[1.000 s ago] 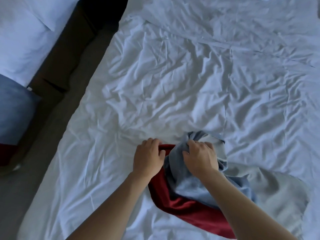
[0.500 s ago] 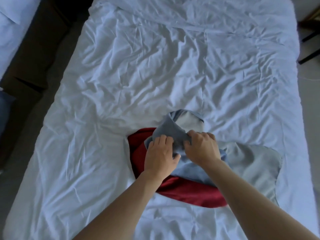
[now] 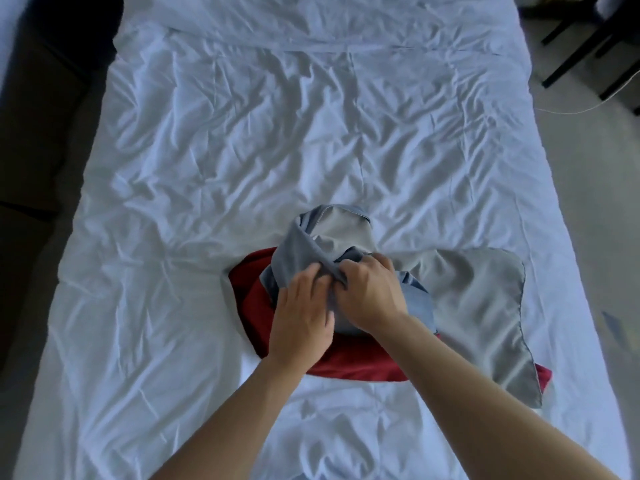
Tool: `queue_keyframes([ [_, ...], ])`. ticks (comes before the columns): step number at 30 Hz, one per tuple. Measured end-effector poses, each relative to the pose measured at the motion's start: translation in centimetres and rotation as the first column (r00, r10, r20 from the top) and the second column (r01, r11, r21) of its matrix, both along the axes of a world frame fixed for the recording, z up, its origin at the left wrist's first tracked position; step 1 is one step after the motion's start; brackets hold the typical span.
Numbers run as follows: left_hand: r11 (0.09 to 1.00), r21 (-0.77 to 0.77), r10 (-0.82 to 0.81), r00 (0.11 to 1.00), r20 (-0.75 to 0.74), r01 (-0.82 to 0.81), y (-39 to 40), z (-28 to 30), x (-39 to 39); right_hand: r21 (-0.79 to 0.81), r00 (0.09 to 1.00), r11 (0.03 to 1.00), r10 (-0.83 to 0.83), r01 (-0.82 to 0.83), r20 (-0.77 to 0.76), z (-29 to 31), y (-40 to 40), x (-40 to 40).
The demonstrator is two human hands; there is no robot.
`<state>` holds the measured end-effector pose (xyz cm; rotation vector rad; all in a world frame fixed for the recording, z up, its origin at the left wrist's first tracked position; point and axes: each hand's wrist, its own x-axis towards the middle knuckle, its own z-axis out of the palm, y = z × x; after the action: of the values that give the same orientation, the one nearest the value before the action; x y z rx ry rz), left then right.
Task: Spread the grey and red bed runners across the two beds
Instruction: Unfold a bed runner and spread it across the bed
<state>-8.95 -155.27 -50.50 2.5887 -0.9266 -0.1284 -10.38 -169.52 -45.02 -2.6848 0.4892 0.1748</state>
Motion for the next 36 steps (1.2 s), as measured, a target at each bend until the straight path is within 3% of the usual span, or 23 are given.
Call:
queue_keyframes([
  [4,0.999,0.004,0.049,0.996,0.081,-0.050,0.7,0.5,4.0,0.002,0.983,0.987,0.160,-0.161,0.093,1.2,2.3,0.3],
  [8,1.000,0.021,-0.008,1.000,-0.017,0.008,0.9,1.1,6.9,-0.064,0.971,0.970,0.230,-0.234,-0.060,1.0,2.2,-2.8],
  [14,0.998,0.068,0.002,0.998,-0.064,0.002,-1.2,1.3,9.1,-0.127,0.948,0.985,0.072,-0.116,-0.311,-0.4,-2.6,-7.3],
  [19,0.992,0.121,0.043,0.990,-0.136,-0.026,-4.7,-0.2,11.5,-0.078,0.971,0.997,-0.013,-0.005,-0.237,-0.2,-3.5,-6.4],
  [25,0.979,0.202,0.009,0.987,-0.162,0.024,-9.6,-2.4,15.6,-0.019,0.991,0.991,-0.136,0.135,-0.015,-0.2,-4.4,-2.8],
  [28,0.949,0.307,0.002,0.975,-0.220,0.067,-12.3,-3.8,17.0,-0.016,0.983,0.984,-0.178,0.177,-0.045,-1.8,-5.6,-1.7],
  [31,0.864,0.474,-0.040,0.963,-0.265,0.166,-13.3,-4.5,17.8,-0.021,0.982,0.982,-0.189,0.189,-0.027,-3.1,-6.6,-0.6],
  [36,0.844,0.532,0.036,0.983,-0.179,0.066,-8.5,-3.8,20.1,-0.023,0.978,0.983,-0.181,0.180,-0.105,-4.6,-6.9,2.4],
])
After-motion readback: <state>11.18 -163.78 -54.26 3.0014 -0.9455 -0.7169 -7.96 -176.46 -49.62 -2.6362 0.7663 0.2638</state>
